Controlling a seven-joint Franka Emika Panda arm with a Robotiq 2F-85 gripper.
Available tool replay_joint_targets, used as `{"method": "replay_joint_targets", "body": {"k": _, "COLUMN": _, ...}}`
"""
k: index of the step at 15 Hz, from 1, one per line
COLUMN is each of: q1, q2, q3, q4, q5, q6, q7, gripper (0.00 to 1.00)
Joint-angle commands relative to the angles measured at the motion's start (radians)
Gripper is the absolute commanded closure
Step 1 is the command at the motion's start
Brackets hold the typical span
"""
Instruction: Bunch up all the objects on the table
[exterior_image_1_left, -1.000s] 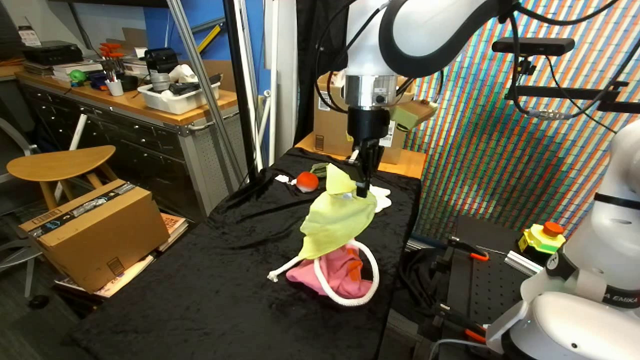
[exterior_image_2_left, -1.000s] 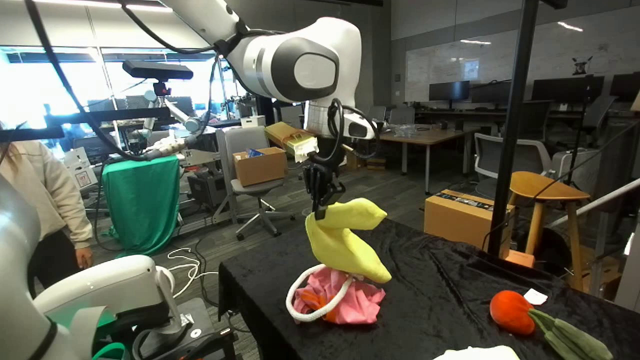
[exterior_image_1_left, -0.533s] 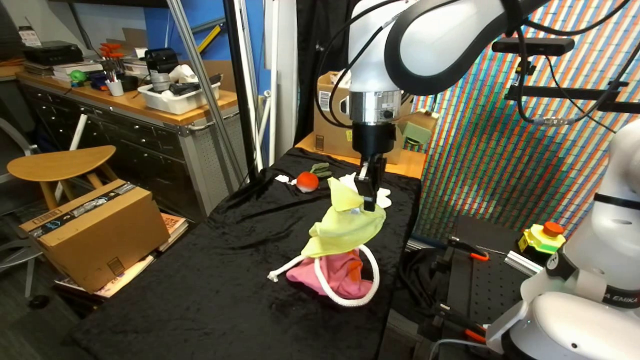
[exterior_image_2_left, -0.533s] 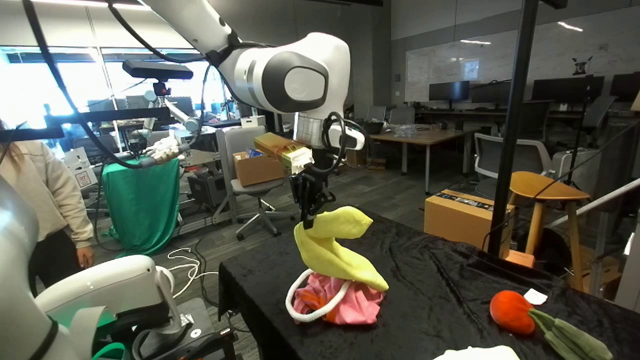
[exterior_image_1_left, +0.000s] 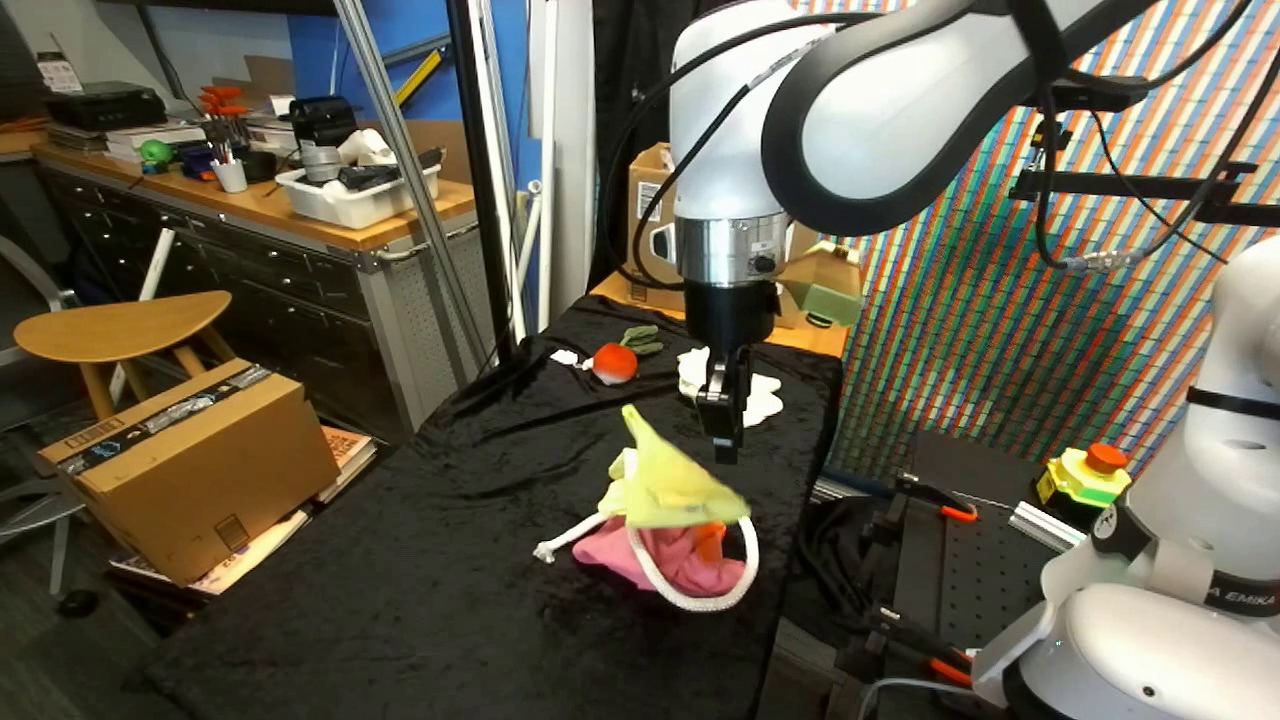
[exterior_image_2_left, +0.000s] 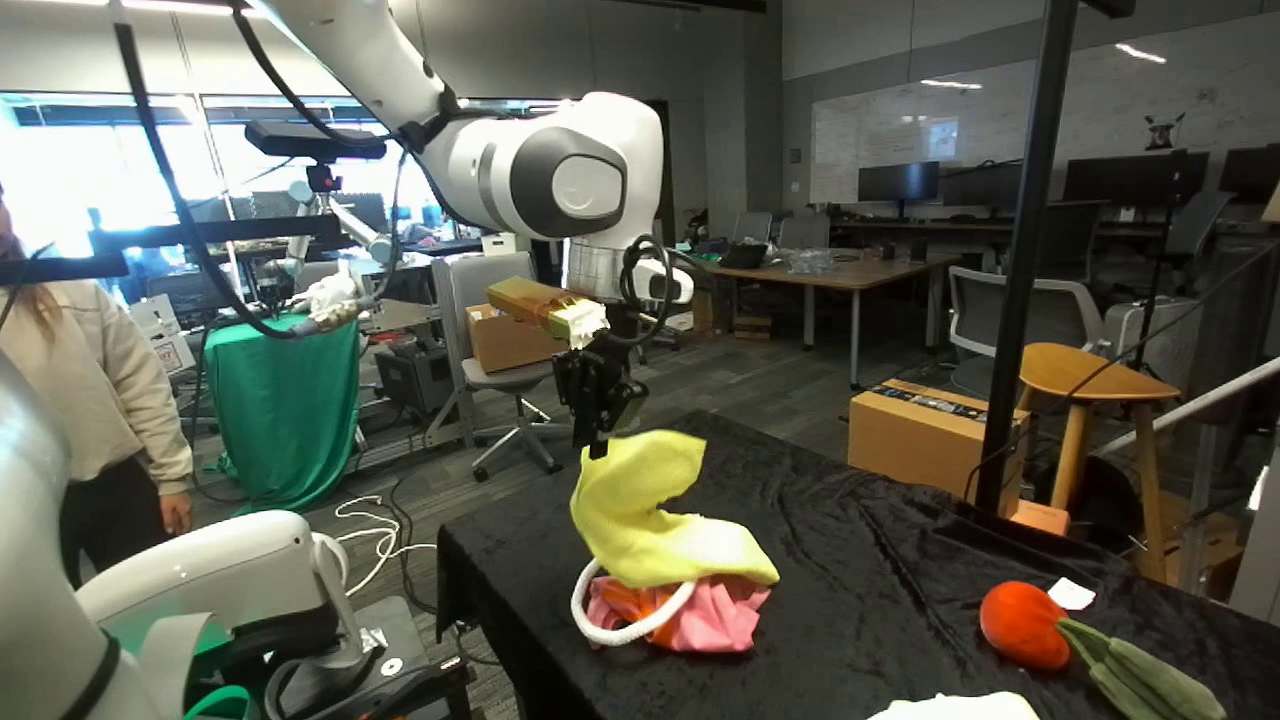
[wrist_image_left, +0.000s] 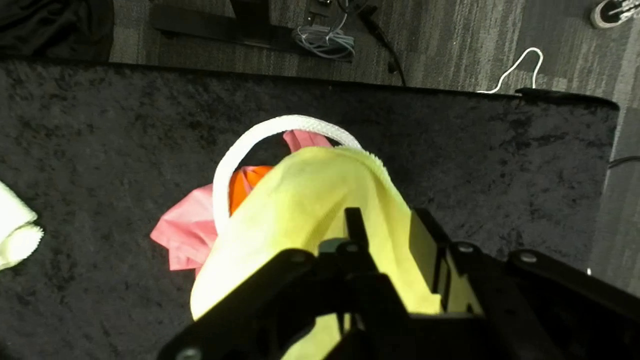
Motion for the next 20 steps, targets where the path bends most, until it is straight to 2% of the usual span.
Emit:
{"method": "replay_joint_targets", "body": {"k": 1, "q1": 0.008, "q2": 0.029, "q3": 0.011, "q4": 0.038, "q5": -0.019, "q6": 0.003, "q7": 0.018, "gripper": 0.38}}
{"method": "replay_joint_targets", "body": {"k": 6, "q1": 0.005, "q2": 0.053, "q3": 0.017, "q4": 0.07, "q5": -0.027, "q6": 0.03, "q7": 0.083, "gripper": 0.01}}
{"method": "replay_joint_targets", "body": {"k": 8, "q1": 0.0, "q2": 0.071, "q3": 0.016, "q4": 0.087, "q5": -0.044, "q6": 0.075, "q7": 0.146, "gripper": 0.0}}
{"method": "replay_joint_targets", "body": {"k": 13, "q1": -0.021, "q2": 0.176, "q3": -0.011, "q4": 0.21, "q5": -0.039, "q6": 0.092, "q7": 0.256, "gripper": 0.0}}
{"method": "replay_joint_targets", "body": {"k": 20, "q1": -0.085, "q2": 0.361, "q3": -0.103, "q4": 0.429, "q5": -0.039, "q6": 0.072, "q7": 0.246, "gripper": 0.0}}
